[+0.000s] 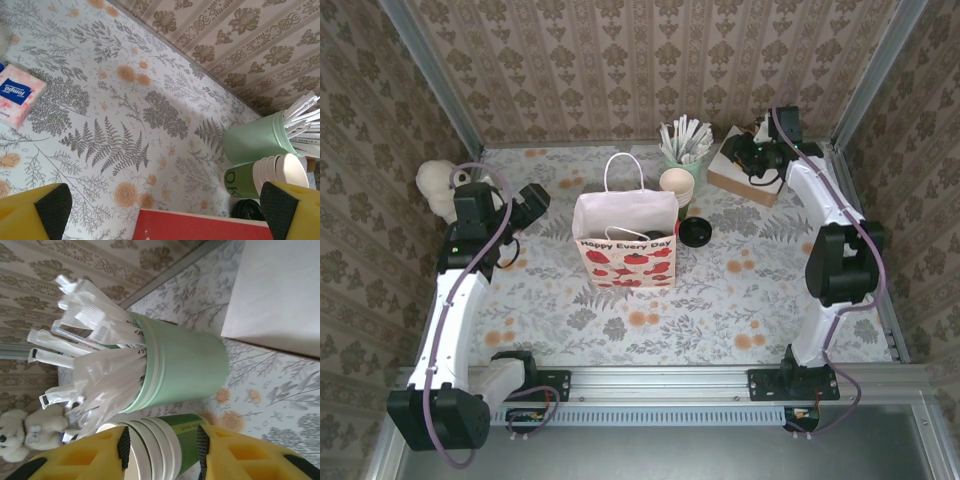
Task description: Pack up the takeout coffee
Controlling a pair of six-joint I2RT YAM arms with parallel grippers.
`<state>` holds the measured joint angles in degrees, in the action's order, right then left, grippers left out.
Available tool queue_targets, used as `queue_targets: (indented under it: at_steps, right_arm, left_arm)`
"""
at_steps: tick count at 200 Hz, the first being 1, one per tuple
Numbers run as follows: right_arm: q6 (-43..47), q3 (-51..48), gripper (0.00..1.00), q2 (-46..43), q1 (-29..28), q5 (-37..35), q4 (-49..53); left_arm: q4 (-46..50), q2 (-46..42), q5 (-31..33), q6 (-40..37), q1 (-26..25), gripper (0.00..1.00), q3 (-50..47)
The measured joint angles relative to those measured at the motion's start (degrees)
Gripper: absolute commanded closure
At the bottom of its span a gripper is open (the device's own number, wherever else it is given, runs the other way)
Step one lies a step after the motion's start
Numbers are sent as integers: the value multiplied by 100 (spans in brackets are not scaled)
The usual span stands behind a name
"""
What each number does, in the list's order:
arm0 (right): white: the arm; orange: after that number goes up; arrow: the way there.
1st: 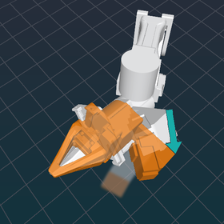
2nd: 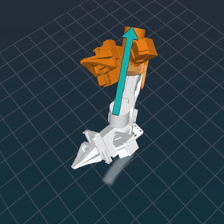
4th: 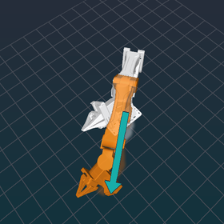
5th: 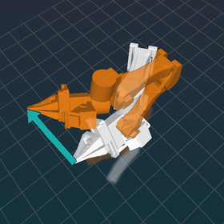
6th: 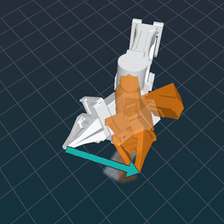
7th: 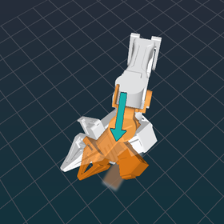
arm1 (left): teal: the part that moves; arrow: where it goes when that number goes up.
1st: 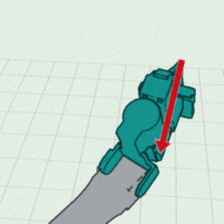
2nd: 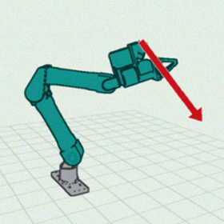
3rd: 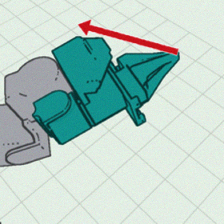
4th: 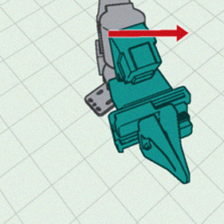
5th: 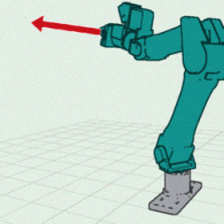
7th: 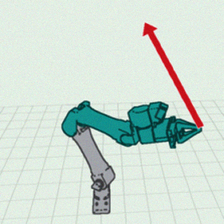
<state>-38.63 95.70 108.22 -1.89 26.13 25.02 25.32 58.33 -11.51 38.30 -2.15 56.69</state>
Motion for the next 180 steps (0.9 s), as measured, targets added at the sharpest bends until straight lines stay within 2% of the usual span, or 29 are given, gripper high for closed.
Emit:
queue_targets:
  at_steps: [46, 180]
  right_arm:
    - [-378, 151, 57, 356, -157, 452, -304]
    - [-417, 90, 58, 297, -334, 472, -811]
  left_arm:
    - [-31, 179, 0, -63, 0, 0, 0]
    - [-136, 422, -26, -151, 17, 0, 9]
